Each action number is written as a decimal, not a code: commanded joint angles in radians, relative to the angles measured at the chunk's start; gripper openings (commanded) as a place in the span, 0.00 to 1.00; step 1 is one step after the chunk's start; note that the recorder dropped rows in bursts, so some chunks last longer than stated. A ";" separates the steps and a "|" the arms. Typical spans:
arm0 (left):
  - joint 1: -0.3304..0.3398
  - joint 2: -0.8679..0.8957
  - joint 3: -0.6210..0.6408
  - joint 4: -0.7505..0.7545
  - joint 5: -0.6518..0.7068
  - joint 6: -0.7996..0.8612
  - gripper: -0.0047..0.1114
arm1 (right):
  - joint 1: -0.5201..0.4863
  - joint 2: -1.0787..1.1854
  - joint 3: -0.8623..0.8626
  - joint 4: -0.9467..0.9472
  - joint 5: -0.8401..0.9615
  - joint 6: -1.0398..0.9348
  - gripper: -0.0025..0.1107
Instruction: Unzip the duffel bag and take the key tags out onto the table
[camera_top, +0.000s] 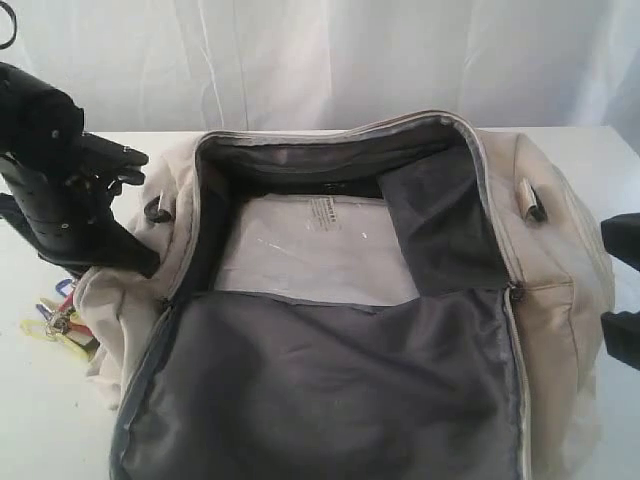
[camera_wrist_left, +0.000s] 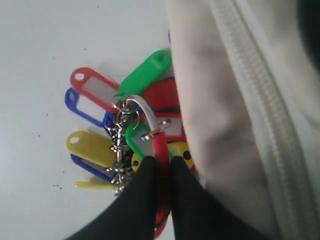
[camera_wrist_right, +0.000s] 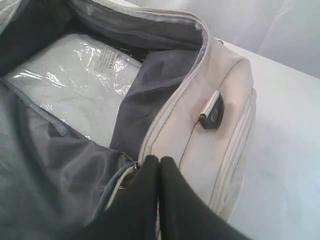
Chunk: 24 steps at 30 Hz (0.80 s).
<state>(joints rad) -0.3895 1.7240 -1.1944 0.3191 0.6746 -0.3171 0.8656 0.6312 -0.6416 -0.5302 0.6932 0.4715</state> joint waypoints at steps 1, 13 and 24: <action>0.001 -0.033 -0.031 -0.116 0.045 0.089 0.31 | 0.003 -0.005 0.004 -0.002 -0.007 0.004 0.02; -0.001 -0.225 -0.255 -0.183 0.339 0.167 0.51 | 0.003 -0.008 0.004 -0.001 -0.007 0.001 0.02; -0.001 -0.607 -0.313 -0.191 0.546 0.184 0.27 | 0.003 -0.025 0.004 -0.001 -0.009 0.001 0.02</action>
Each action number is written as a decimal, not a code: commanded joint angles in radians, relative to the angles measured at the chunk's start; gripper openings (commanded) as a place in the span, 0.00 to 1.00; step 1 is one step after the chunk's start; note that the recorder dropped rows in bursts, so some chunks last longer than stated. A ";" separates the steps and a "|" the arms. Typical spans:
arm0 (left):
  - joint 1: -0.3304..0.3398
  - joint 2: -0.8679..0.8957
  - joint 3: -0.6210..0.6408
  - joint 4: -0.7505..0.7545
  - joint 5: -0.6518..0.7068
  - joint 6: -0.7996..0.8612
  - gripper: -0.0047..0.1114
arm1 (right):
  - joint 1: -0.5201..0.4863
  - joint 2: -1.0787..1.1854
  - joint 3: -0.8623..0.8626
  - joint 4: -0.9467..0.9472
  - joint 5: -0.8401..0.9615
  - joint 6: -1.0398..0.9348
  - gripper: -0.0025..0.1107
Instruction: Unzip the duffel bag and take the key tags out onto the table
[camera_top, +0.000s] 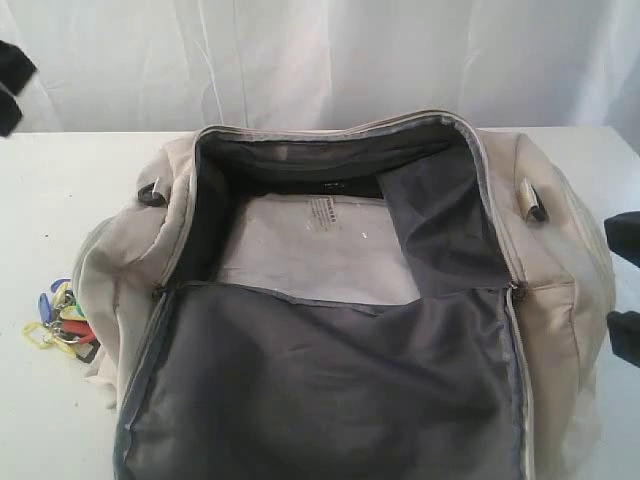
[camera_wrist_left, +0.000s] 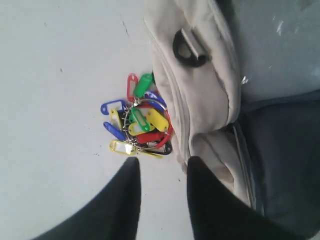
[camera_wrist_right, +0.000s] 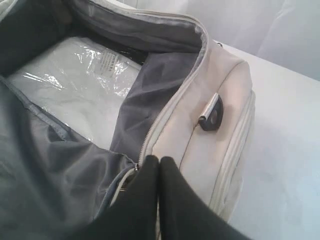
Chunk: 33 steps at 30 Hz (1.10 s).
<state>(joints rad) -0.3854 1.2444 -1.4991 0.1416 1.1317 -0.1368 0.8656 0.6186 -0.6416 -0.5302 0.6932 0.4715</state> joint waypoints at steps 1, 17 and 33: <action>-0.006 -0.173 -0.008 -0.014 0.089 0.003 0.23 | 0.003 -0.012 0.004 -0.001 -0.009 0.001 0.02; -0.006 -0.593 0.199 0.019 0.024 0.004 0.04 | 0.003 -0.012 0.004 0.034 0.017 0.007 0.02; -0.006 -0.593 0.199 0.016 0.048 0.004 0.04 | 0.003 -0.012 0.004 0.035 0.016 0.007 0.02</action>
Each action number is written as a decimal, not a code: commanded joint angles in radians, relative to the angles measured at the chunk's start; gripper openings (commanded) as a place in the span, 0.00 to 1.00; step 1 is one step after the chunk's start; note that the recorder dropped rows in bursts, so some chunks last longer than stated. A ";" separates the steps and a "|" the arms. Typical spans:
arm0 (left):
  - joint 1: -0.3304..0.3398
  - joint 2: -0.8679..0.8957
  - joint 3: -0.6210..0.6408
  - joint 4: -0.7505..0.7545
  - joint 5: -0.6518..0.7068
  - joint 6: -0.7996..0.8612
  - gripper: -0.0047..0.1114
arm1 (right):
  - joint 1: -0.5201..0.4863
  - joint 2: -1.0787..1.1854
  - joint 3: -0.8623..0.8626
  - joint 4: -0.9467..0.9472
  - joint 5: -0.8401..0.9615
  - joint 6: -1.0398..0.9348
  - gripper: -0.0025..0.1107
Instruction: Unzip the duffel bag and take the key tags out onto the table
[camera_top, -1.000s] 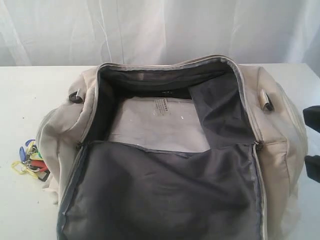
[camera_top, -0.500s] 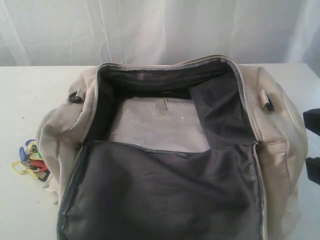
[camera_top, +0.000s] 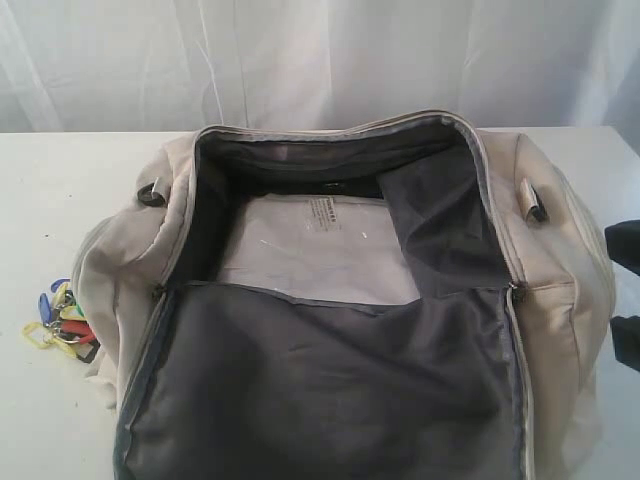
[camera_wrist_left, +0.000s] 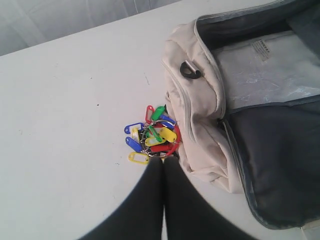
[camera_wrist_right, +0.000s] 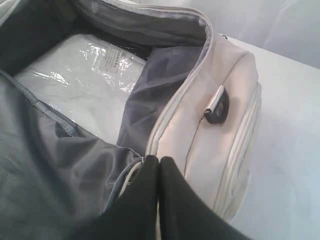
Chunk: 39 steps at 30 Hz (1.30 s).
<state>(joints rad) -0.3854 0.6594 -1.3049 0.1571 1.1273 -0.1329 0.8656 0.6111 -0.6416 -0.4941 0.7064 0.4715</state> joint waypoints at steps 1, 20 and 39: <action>-0.006 -0.008 0.005 0.001 0.052 0.000 0.04 | 0.003 -0.004 0.004 -0.001 0.002 0.007 0.02; 0.294 -0.244 0.005 0.009 0.050 0.000 0.04 | 0.003 -0.004 0.004 -0.001 0.002 0.007 0.02; 0.294 -0.659 0.022 0.016 0.085 0.000 0.04 | 0.003 -0.004 0.004 -0.001 0.002 0.007 0.02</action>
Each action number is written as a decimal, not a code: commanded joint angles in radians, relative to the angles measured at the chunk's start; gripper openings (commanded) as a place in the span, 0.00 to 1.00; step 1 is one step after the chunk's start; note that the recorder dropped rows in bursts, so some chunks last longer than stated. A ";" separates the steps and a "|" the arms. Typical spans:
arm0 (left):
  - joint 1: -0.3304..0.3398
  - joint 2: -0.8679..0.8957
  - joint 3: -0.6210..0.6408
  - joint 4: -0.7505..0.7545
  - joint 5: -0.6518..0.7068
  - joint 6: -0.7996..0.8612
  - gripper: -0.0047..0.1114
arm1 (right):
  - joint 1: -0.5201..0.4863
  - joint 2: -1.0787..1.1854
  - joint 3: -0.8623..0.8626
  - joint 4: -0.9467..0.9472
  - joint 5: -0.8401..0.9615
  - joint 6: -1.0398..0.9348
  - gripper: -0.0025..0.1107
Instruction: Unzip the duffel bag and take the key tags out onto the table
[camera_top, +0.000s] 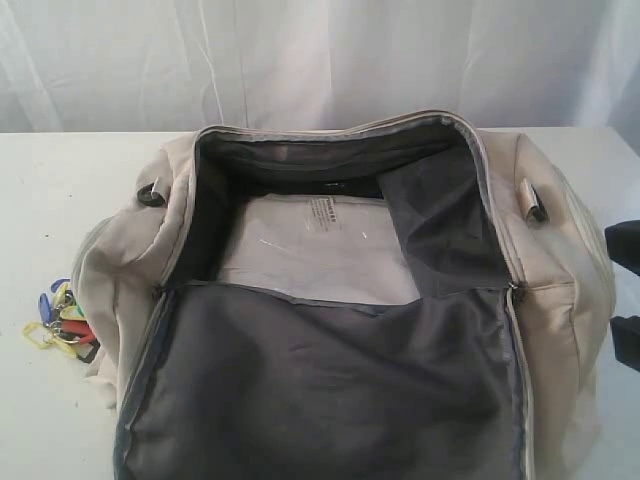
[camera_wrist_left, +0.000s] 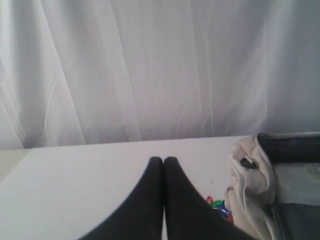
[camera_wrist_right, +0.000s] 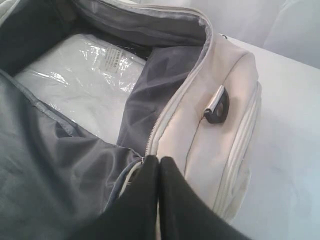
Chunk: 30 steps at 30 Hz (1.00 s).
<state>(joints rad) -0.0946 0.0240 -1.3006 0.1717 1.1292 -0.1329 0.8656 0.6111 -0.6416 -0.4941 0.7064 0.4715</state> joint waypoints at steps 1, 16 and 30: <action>0.003 -0.024 0.018 0.004 0.092 0.000 0.04 | 0.003 -0.007 0.004 0.005 0.004 0.007 0.02; 0.003 -0.024 0.680 0.018 -0.172 0.000 0.04 | 0.003 -0.005 0.004 0.001 0.002 0.007 0.02; 0.003 -0.024 1.301 0.082 -1.118 0.003 0.04 | 0.003 -0.005 0.004 0.001 0.002 0.007 0.02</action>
<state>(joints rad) -0.0946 0.0038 -0.0057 0.2467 -0.0691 -0.1298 0.8656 0.6111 -0.6416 -0.4935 0.7079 0.4715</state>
